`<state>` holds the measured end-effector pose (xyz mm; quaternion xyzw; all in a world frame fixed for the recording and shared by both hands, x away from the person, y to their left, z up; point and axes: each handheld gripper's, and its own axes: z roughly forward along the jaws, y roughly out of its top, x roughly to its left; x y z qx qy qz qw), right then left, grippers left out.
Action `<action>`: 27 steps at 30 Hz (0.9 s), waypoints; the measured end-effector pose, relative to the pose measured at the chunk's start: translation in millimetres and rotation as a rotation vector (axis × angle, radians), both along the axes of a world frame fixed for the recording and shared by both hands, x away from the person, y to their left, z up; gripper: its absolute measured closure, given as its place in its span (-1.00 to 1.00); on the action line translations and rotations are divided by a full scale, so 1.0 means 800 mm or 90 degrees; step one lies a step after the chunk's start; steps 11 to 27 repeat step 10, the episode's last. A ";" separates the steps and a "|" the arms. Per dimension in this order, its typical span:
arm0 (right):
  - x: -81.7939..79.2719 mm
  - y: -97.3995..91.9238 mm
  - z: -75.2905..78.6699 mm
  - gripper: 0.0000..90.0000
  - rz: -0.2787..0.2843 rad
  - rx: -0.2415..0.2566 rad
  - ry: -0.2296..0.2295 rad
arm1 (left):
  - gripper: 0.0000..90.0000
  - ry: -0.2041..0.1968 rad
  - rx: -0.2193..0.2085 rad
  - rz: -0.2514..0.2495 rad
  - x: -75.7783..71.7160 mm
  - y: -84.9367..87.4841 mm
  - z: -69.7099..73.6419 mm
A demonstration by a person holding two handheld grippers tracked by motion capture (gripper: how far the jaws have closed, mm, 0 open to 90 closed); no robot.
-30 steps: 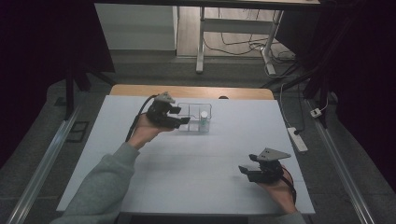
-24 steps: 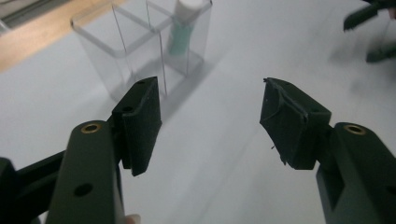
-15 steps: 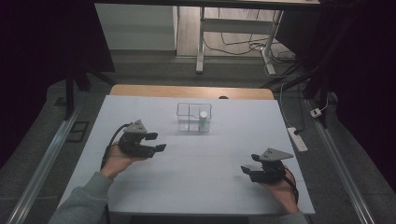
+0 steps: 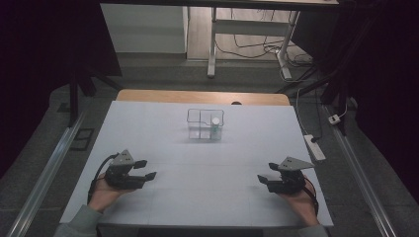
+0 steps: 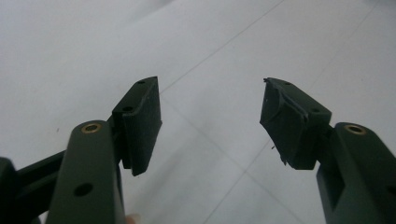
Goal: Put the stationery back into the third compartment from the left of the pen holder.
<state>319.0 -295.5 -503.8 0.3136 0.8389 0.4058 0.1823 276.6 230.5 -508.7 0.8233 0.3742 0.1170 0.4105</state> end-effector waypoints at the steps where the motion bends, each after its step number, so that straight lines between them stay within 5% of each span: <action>1: 0.000 0.000 0.000 -0.27 0.001 -0.001 0.000 | -0.17 -0.002 -0.001 0.004 -0.001 0.002 0.000; 27: -0.002 0.001 0.001 -0.27 0.005 0.000 -0.007 | -0.18 -0.016 0.007 0.007 -0.003 0.004 -0.001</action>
